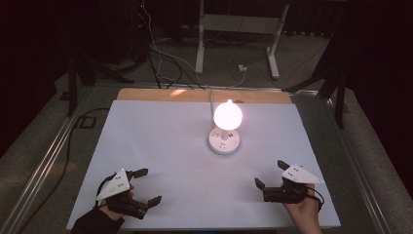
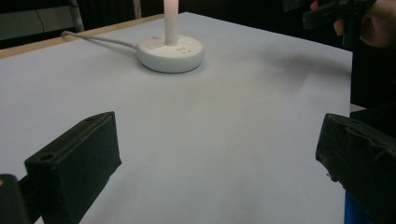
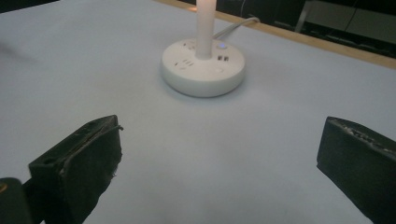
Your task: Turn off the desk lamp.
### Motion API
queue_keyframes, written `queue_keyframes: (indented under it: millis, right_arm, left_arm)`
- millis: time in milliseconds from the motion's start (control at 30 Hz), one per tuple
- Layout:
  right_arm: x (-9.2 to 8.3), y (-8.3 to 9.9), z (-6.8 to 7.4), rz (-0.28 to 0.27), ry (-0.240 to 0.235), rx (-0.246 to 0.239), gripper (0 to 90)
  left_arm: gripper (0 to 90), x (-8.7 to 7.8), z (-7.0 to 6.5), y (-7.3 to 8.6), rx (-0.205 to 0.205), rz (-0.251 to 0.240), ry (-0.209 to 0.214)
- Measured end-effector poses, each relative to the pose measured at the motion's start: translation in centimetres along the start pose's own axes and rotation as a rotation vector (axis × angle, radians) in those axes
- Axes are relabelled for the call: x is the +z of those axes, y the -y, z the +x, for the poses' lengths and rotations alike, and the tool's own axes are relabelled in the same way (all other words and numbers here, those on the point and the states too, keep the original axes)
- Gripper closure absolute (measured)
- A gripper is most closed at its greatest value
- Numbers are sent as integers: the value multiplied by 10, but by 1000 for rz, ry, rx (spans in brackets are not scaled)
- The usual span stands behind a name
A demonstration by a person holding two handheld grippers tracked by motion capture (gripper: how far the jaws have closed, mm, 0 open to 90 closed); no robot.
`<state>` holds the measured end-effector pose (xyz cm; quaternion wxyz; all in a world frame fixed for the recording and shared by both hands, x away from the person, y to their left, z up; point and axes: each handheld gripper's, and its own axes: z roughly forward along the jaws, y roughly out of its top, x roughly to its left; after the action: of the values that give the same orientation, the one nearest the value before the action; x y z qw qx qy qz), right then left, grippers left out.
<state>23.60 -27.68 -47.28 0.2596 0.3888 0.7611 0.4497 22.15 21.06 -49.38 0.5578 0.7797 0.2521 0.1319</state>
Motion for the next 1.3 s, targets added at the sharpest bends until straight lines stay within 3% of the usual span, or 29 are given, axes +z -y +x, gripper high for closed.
queue_keyframes:
  millis: [200,367,467,1300]
  right_arm:
    - [1,-12,-5,-15,7,8,0]
    - [5,-21,-8,-28,-15,20,0]
    - [11,-28,-8,-43,-27,2,0]
    - [59,-62,-13,-57,-151,21,0]
  left_arm:
    - [4,0,0,0,0,0,0]
    - [5,0,0,0,1,2,1]
    - [4,0,0,0,-2,3,-1]
    - [5,0,0,0,-1,1,2]
